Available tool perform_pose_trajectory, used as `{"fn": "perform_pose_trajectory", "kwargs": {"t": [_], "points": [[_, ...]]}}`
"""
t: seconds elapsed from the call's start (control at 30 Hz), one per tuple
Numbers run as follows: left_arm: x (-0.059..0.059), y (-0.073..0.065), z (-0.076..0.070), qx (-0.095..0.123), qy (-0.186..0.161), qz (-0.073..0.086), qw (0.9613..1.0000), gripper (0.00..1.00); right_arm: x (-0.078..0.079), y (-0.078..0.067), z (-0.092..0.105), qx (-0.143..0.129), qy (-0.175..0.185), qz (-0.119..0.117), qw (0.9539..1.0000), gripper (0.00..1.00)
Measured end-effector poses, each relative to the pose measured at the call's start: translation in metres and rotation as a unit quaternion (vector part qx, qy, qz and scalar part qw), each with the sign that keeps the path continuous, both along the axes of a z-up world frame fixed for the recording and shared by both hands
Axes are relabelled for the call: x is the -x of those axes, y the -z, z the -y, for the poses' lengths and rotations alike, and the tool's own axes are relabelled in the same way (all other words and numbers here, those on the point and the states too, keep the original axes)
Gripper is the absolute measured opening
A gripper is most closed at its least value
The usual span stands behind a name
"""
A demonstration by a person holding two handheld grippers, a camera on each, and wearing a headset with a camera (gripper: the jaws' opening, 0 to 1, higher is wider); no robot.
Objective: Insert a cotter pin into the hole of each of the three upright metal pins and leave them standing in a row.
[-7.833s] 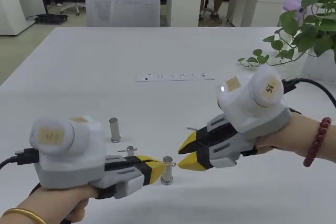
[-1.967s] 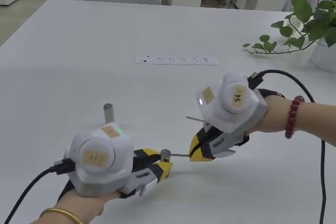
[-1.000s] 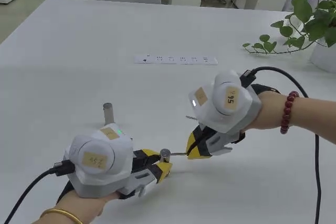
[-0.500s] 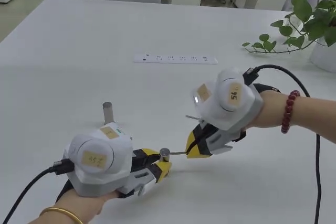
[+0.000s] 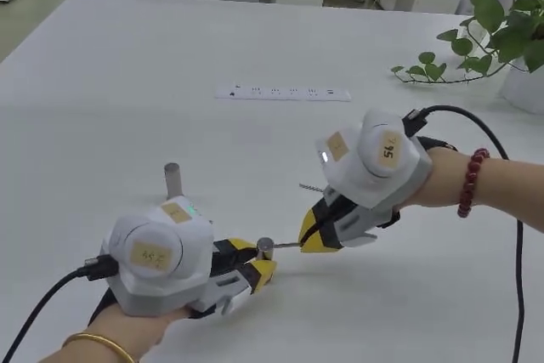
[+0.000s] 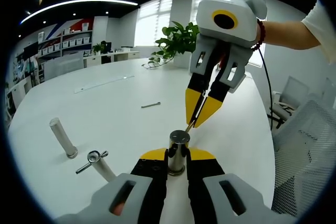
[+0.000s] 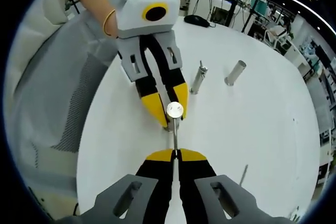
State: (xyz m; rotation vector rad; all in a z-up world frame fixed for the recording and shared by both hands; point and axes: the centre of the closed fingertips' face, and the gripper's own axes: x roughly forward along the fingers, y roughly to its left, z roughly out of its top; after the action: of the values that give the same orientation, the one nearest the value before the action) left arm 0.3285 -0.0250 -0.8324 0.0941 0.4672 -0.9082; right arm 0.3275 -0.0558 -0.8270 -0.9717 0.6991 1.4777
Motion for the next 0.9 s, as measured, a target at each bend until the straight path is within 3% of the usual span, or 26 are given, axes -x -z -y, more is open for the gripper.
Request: {"fn": "perform_pose_trajectory", "kwargs": {"t": [0.4, 0.9], "points": [[0.0008, -0.0004, -0.0001, -0.006, -0.001, 0.005, 1.0000, 0.11, 0.0023, 0.0002, 0.0001, 0.020, -0.005, 0.012, 0.9997, 0.03], [0.0019, -0.0007, 0.0000, -0.007, 0.002, 0.005, 1.0000, 0.11, 0.0045, -0.0061, -0.0029, 0.012, -0.006, 0.012, 0.9998, 0.03]]}}
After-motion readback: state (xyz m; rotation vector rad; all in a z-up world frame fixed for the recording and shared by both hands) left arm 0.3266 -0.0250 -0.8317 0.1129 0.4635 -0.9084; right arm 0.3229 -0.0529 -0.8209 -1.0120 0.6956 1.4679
